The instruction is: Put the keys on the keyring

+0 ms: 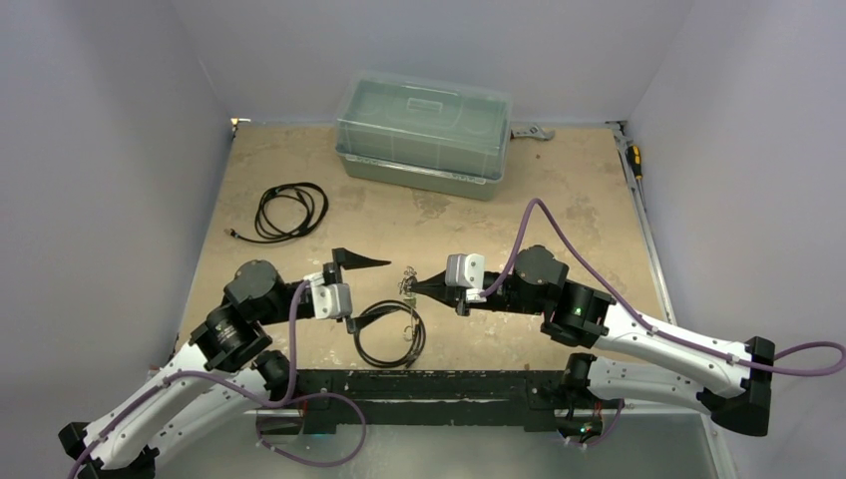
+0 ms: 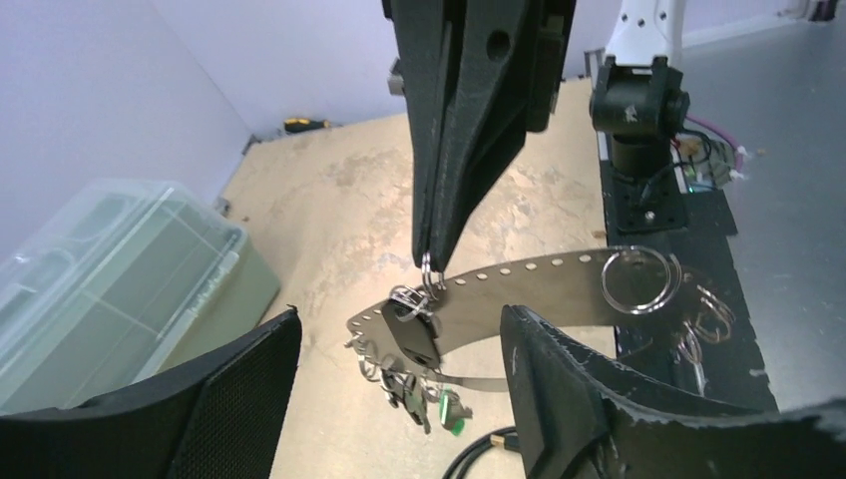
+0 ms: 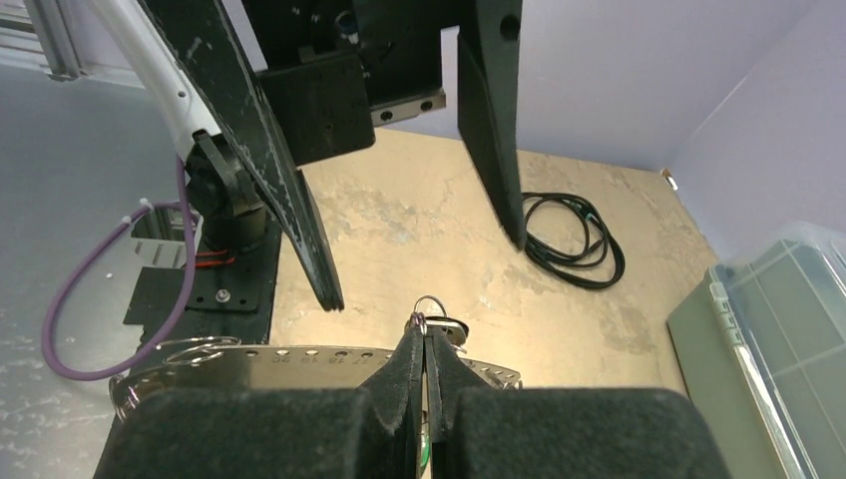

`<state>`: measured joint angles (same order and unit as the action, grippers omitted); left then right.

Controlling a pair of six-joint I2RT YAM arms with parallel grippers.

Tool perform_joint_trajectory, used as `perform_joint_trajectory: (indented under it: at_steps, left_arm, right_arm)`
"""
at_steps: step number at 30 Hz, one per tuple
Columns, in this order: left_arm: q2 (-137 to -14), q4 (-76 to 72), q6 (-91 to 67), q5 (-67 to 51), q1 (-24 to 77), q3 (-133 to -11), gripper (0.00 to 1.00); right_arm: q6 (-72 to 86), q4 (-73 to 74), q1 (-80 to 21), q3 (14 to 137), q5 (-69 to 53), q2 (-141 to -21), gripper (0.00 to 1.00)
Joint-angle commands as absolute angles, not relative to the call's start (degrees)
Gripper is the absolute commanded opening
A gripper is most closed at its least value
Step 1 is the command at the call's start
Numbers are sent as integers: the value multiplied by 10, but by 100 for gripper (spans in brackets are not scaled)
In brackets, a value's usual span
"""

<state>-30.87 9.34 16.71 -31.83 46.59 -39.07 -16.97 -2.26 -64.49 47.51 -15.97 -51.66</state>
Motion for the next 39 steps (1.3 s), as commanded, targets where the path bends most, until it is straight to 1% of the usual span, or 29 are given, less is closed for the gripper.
perform_joint_trajectory:
  at_steps: [1, 3, 4, 6, 8, 14, 16, 18, 20, 25, 29, 34, 39]
  left_arm:
    - [-292, 42, 138, -280, 467, -390, 76]
    - [-286, 23, 98, -236, 467, -387, 88]
    - [-283, 15, 73, -211, 467, -386, 92]
    - [-280, 9, 23, -163, 467, -392, 96]
    - [-284, 21, -17, -124, 467, -400, 98]
    - [-312, 40, -48, -87, 467, -435, 99]
    - [-316, 30, -75, -34, 467, -448, 99]
    - [-320, 31, -106, 50, 467, -462, 99]
    - [-328, 42, -117, 90, 467, -470, 99]
    - [-324, 26, -83, 54, 467, -443, 99]
    - [-301, -32, -40, -49, 467, -408, 97]
    - [-299, -58, -4, -135, 467, -397, 93]
    - [-310, -49, 31, -160, 467, -400, 92]
  right_arm:
    - [-166, -69, -645, 476, -156, -498, 0]
    - [-165, -72, -645, 475, -157, -500, 0]
    - [-165, -71, -645, 476, -158, -502, 0]
    - [-166, -68, -645, 480, -159, -508, 0]
    - [-167, -68, -645, 482, -159, -513, 0]
    - [-169, -74, -645, 481, -148, -517, 0]
    - [-169, -75, -645, 481, -145, -520, 0]
    - [-169, -75, -645, 482, -145, -523, 0]
    - [-169, -74, -645, 482, -145, -524, 0]
    - [-169, -75, -645, 480, -144, -519, 0]
    - [-167, -80, -645, 477, -141, -513, 0]
    - [-167, -81, -645, 475, -138, -509, 0]
    - [-167, -85, -645, 473, -136, -505, 0]
